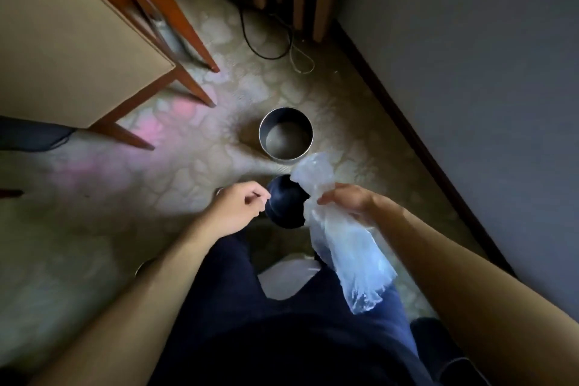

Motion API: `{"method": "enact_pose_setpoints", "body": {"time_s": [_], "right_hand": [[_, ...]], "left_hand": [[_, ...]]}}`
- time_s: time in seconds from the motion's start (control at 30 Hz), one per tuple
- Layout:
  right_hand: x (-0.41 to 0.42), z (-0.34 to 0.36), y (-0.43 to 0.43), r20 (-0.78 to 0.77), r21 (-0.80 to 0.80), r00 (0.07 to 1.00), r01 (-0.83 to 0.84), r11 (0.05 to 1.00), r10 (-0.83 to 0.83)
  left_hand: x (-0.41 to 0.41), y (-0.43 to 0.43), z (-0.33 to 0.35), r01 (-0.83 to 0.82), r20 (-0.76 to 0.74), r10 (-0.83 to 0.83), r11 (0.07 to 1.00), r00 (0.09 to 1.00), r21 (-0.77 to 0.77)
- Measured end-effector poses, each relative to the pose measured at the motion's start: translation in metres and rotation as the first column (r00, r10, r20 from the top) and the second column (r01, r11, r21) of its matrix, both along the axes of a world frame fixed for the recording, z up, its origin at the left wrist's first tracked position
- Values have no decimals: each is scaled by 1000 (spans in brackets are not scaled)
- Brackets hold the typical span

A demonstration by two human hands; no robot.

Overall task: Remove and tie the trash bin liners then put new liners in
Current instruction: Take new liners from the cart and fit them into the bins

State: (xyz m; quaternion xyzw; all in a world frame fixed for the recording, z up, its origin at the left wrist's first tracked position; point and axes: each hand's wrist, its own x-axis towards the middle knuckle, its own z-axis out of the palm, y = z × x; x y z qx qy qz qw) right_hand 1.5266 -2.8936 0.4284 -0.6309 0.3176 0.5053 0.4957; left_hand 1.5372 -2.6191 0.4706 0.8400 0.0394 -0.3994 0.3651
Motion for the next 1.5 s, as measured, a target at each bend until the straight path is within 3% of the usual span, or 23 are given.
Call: {"method": "enact_pose_setpoints", "body": {"time_s": [0.33, 0.5, 0.6, 0.67, 0.73, 0.77, 0.87, 1.0, 1.1, 1.2, 1.27, 1.4, 1.5], "right_hand": [[-29, -129, 74, -165, 78, 966, 216, 973, -201], [-50, -210, 91, -209, 129, 929, 336, 933, -305], [-60, -252, 95, -214, 182, 915, 382, 906, -342], [-69, -272, 95, -188, 207, 917, 388, 898, -353], [-80, -286, 93, -160, 267, 924, 379, 886, -347], [-87, -292, 92, -143, 297, 929, 370, 881, -342], [-104, -302, 86, -85, 335, 924, 378, 863, -372], [-111, -283, 71, -1, 228, 899, 427, 875, -438], [-105, -256, 57, 188, 134, 918, 329, 935, -350], [-98, -230, 53, 440, 48, 895, 56, 997, -72], [-94, -221, 60, 506, -36, 852, -137, 990, 136], [-79, -254, 82, 436, -355, 711, -427, 832, 551], [-74, -286, 84, 332, -530, 708, -406, 744, 623]], "left_hand": [[-42, 30, -107, 115, -26, -119, 987, 993, -115], [-69, 36, -179, 49, -42, -60, 973, 997, -226], [-83, 46, -216, 271, -3, -280, 932, 960, -239], [-94, 49, -235, 492, 56, -489, 860, 870, -134], [-112, 43, -253, 552, 168, -542, 834, 823, -12], [-122, 38, -264, 507, 263, -490, 862, 831, 3], [-148, 26, -297, 226, 544, -127, 967, 830, -119], [-143, 18, -307, -46, 456, 92, 993, 885, -112], [-121, 6, -304, -193, 331, 208, 978, 920, -79], [-98, -8, -315, -270, 249, 264, 963, 932, -13], [-78, -21, -327, -308, 224, 301, 952, 927, -7], [-53, -33, -346, -270, 194, 257, 962, 947, 43], [-48, -30, -352, -173, 247, 148, 981, 958, 83]]}}
